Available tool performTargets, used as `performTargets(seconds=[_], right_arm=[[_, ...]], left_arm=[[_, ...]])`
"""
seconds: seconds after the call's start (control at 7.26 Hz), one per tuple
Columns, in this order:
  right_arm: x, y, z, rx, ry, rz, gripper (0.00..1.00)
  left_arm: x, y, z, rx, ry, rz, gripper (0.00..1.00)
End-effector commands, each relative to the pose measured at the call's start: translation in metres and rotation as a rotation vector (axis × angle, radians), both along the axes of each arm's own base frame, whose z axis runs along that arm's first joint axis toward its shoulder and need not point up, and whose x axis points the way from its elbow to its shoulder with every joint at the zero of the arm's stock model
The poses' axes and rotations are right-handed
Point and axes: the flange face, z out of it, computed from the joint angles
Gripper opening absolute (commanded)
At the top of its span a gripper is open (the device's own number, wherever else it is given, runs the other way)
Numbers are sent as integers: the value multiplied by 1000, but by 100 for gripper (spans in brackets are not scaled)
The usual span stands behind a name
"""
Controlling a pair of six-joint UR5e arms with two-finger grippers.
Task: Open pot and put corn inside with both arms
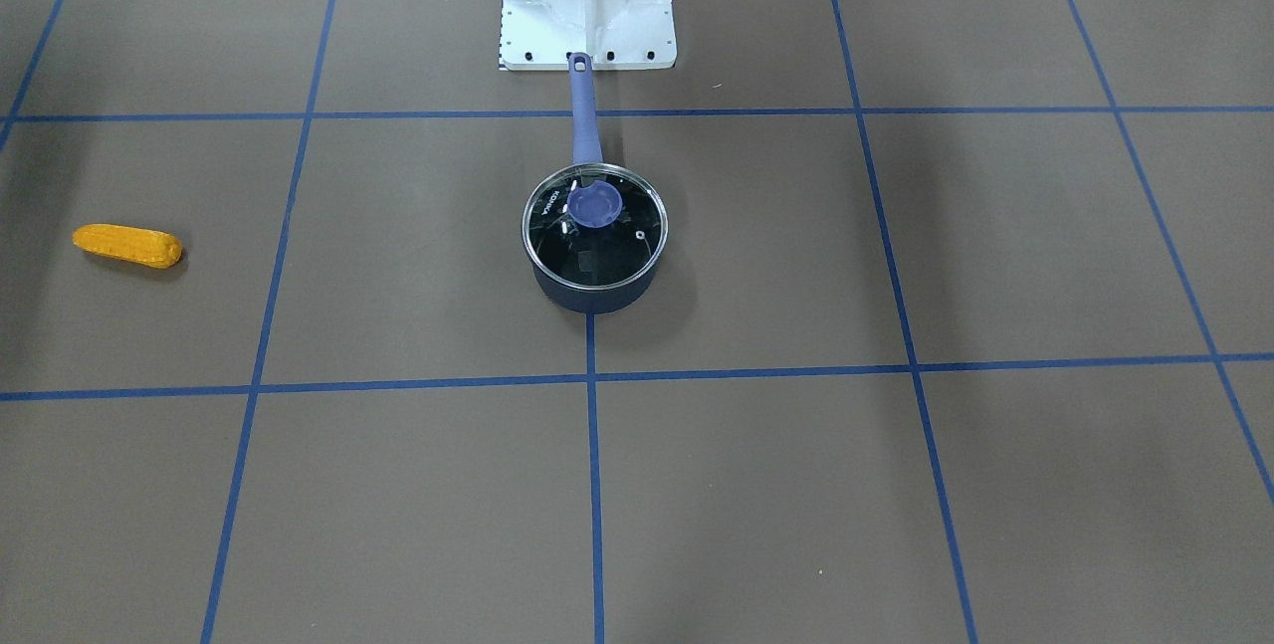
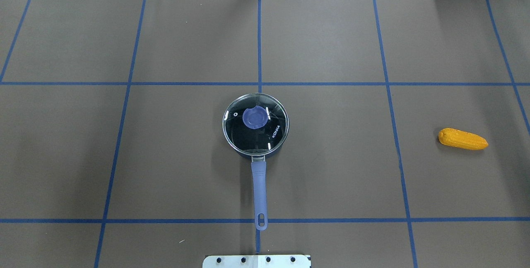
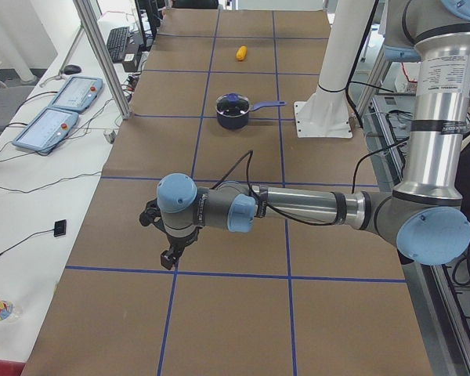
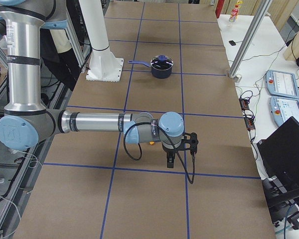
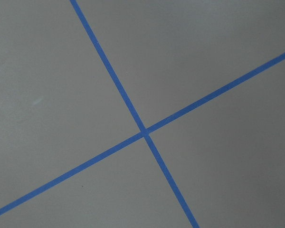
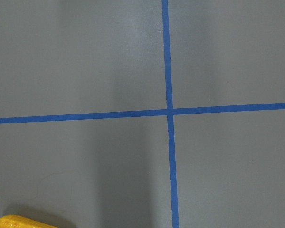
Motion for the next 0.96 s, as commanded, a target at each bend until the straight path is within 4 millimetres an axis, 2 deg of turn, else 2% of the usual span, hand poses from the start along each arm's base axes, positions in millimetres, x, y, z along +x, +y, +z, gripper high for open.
performTargets(seconds=[0.0, 0.28, 0.41, 0.55, 0.69, 0.83], right_arm=[[0, 0, -1, 13, 0, -1, 100], [0, -1, -5, 45, -4, -3, 100], [-15, -7, -1, 24, -2, -20, 100], [-16, -9, -9, 37, -6, -17, 100], [-27, -9, -10, 33, -11, -33, 100], [-27, -11, -19, 90, -12, -30, 100]], left_arm=[[0, 0, 0, 0, 0, 0, 98], [0, -1, -2, 3, 0, -1, 98], [1, -6, -11, -9, 5, -28, 98], [2, -9, -19, -20, 12, -54, 98], [2, -24, -38, -26, 20, -90, 98], [9, -34, -57, -48, 63, -122, 98]])
